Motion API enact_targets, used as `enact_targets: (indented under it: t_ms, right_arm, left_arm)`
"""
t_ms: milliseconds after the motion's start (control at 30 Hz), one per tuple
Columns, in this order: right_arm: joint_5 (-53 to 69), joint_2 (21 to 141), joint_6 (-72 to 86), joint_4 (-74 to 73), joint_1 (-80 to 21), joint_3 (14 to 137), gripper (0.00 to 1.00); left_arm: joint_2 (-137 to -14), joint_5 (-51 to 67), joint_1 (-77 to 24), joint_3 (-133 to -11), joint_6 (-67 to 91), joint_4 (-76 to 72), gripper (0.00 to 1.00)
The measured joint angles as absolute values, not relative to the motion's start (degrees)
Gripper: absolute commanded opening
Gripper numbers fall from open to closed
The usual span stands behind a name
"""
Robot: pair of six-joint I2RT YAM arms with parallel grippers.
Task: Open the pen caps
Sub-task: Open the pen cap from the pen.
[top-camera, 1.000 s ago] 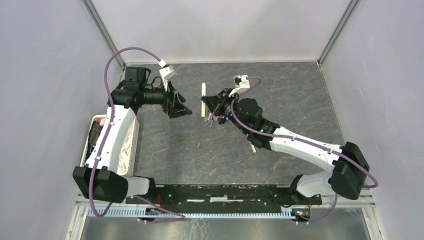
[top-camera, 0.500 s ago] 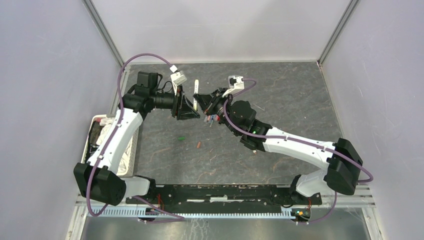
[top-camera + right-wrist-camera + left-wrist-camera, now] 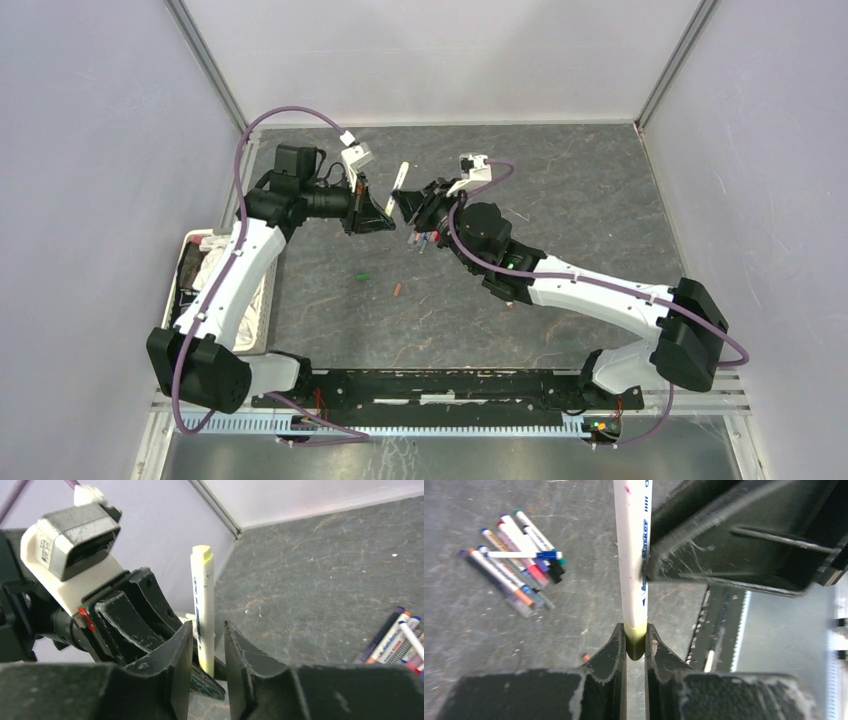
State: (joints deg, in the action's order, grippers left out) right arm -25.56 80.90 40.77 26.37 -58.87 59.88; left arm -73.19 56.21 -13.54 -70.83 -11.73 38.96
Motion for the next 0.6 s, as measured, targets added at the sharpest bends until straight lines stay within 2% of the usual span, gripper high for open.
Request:
enact_targets:
  t_ms: [67,167,400,600]
  right_arm:
    - [-23.77,80.73,40.82,23.05,-57.87,60.69,0.55]
    - [-17.87,80.66,40.05,16.29,-54.33,63.64,0.66]
    - [3.01,82.83,35.59,1.37,-43.03,76.58,0.71]
    - [22.24,93.49,30.61,-8.23,-41.01,87.13,0.70]
  left_arm:
    - [-72.93,54.22,-13.54,-70.63,-14.39,39.40,0.02]
    - [-71.31,50.11,-13.52,-68.69,-21.98,40.86,0.02]
    - [-69.21,40.21,-13.78,-65.73,-41.85,49.23,0.02]
    - [-68.95,34.15,-16.51,-63.05,-54.48,53.87,0.02]
